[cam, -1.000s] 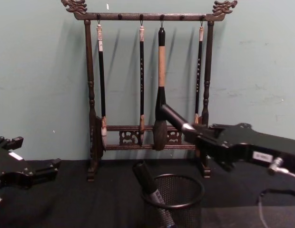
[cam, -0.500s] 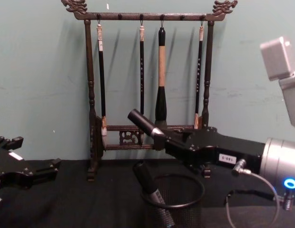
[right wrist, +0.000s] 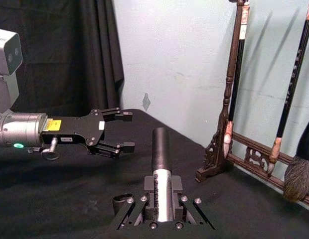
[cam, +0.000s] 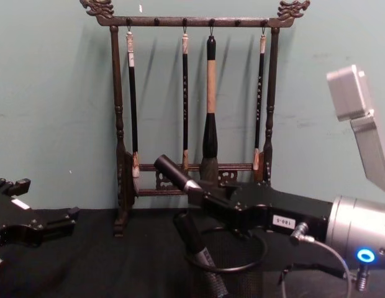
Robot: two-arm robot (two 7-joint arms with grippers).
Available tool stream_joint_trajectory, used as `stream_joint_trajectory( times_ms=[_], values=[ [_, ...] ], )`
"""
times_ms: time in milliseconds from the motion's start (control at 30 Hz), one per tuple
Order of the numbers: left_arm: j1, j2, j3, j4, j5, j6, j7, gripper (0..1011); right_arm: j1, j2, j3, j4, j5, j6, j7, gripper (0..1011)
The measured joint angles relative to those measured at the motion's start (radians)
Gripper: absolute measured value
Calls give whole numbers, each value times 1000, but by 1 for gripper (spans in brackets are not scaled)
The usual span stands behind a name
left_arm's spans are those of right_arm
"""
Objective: Pick up the water-based marker from the table and place it into the pen holder.
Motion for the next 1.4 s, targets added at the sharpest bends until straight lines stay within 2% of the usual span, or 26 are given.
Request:
stream_joint_trajectory(
  times_ms=[500, 633, 667, 733, 800, 833, 933, 1033, 1133, 1167, 1267, 1400],
  values=[
    [0, 0, 0, 0, 0, 0, 0, 1009, -9, -3, -4, 7, 2, 6, -9, 200],
    [0, 0, 0, 0, 0, 0, 0, 1009, -9, -3, -4, 7, 2, 6, -9, 328],
    [0, 0, 0, 0, 0, 0, 0, 1009, -9, -3, -4, 7, 3, 6, -9, 404],
    [0, 0, 0, 0, 0, 0, 0, 1009, -8, -3, -4, 7, 2, 6, -9, 466],
    [0, 0, 0, 0, 0, 0, 0, 1009, -8, -3, -3, 6, 2, 6, -9, 478],
    [0, 0, 0, 0, 0, 0, 0, 1009, -8, -3, -3, 6, 2, 6, -9, 563],
    [0, 0, 0, 0, 0, 0, 0, 1009, -8, -3, -3, 6, 2, 6, -8, 620],
    [0, 0, 0, 0, 0, 0, 0, 1009, -8, -3, -3, 6, 2, 6, -8, 760],
    [0, 0, 0, 0, 0, 0, 0, 1009, -8, -3, -3, 6, 2, 6, -8, 813],
    [0, 0, 0, 0, 0, 0, 0, 1009, -8, -3, -3, 6, 2, 6, -8, 873],
    [0, 0, 0, 0, 0, 0, 0, 1009, -8, -3, -3, 6, 2, 6, -8, 969],
    [0, 0, 0, 0, 0, 0, 0, 1009, -8, -3, -3, 6, 2, 6, -8, 1002]
  ],
)
